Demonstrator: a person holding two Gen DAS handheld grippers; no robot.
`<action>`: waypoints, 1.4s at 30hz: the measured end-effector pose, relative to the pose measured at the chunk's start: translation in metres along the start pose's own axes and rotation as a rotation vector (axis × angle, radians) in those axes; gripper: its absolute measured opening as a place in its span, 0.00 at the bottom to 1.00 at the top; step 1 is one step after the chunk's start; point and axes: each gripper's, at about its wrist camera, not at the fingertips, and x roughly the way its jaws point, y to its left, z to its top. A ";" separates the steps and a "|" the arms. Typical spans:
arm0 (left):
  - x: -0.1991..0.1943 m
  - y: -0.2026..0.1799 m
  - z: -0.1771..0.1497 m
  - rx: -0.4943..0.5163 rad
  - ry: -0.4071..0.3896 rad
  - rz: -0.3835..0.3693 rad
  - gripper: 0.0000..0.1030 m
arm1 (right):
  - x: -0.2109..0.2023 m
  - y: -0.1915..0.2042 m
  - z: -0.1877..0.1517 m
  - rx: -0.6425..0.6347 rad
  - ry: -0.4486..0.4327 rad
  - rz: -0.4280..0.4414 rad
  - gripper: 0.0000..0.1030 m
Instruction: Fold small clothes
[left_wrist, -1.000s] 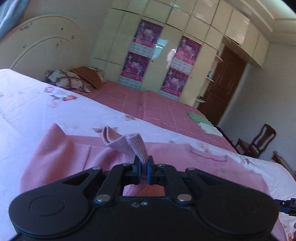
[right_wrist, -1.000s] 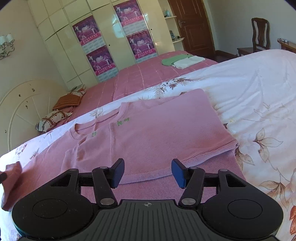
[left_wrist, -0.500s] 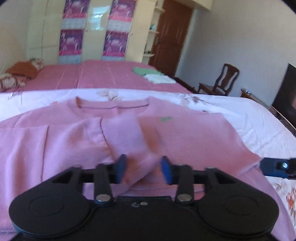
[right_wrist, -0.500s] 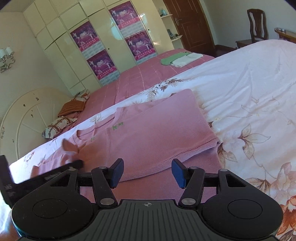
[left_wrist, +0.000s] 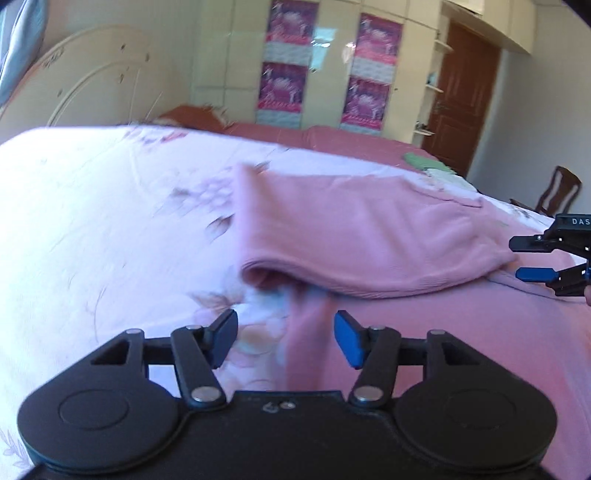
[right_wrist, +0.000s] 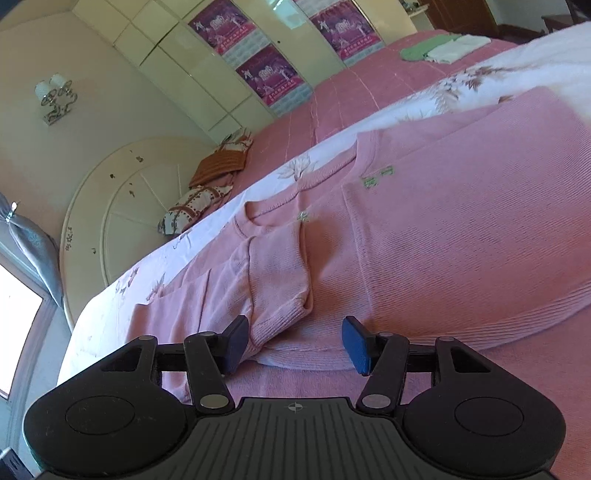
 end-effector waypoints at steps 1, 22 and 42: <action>0.005 0.003 0.002 -0.005 0.009 -0.003 0.57 | 0.008 0.000 0.002 0.010 0.008 0.011 0.43; 0.020 0.005 0.016 0.020 -0.024 -0.032 0.22 | -0.044 0.006 -0.005 -0.184 -0.158 -0.186 0.03; 0.010 0.013 0.049 0.032 -0.070 -0.138 0.47 | -0.063 -0.023 0.013 -0.117 -0.175 -0.200 0.33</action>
